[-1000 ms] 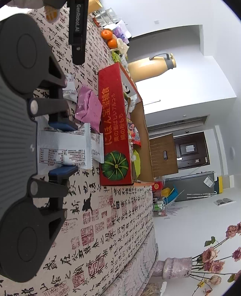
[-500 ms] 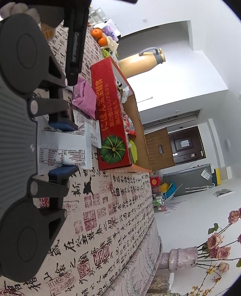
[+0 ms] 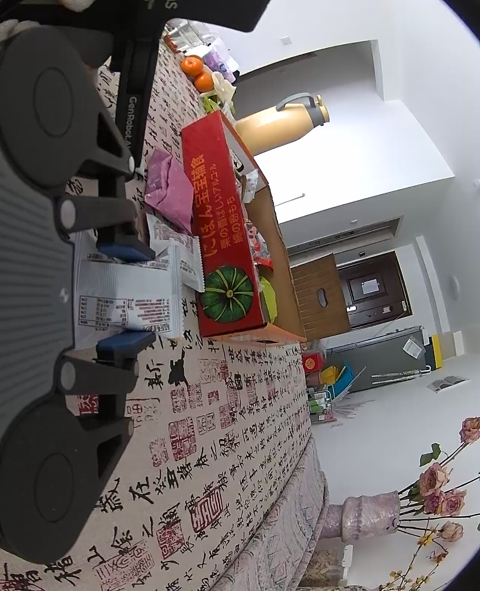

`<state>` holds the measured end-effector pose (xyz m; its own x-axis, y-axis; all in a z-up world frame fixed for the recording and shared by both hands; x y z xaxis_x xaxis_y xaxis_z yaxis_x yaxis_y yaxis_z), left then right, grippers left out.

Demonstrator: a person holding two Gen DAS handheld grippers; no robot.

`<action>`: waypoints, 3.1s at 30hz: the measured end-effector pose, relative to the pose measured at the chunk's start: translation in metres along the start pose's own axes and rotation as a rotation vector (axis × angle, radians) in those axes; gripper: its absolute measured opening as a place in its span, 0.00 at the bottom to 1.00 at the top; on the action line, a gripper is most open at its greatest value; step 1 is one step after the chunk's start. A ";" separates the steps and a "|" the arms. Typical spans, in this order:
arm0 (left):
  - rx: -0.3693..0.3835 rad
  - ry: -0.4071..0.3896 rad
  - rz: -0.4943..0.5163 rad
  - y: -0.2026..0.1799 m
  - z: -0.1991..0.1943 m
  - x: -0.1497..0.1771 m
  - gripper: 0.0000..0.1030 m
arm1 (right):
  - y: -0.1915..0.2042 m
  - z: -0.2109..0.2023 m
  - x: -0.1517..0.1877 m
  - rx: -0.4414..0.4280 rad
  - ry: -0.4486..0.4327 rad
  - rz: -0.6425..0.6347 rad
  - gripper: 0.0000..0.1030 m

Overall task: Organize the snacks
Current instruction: 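Lower the right gripper onto a white printed packet and close it, then grasp a white printed packet with the left gripper while the right holds its packet, then open both grippers over the cardboard box to drop the packets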

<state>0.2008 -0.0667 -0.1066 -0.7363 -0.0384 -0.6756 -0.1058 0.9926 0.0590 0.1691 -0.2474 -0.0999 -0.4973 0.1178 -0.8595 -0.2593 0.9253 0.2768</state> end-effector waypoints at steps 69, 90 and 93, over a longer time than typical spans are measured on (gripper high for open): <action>0.066 -0.303 -0.057 0.056 0.031 -0.188 0.43 | 0.065 0.143 -0.158 0.020 -0.110 -0.167 0.38; 0.039 -0.340 -0.108 0.072 0.045 -0.185 1.00 | 0.041 0.165 -0.143 0.036 -0.074 -0.097 0.95; 0.037 -0.342 -0.113 0.074 0.043 -0.186 1.00 | 0.041 0.164 -0.144 0.043 -0.079 -0.095 1.00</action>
<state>0.3589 0.0184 -0.0082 -0.4547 -0.1140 -0.8833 -0.1455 0.9880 -0.0526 0.3661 -0.1676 -0.0351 -0.4048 0.0554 -0.9127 -0.2657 0.9480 0.1754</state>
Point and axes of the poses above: each gripper's, at about its wrist camera, not at the fingertips, and z roughly the way its jaws point, y to its left, x to its underside, the point moved 9 cm from there along z, roughly the way its jaws point, and after that the axes turned 3 degrees about -x, right-handed, at the moved point
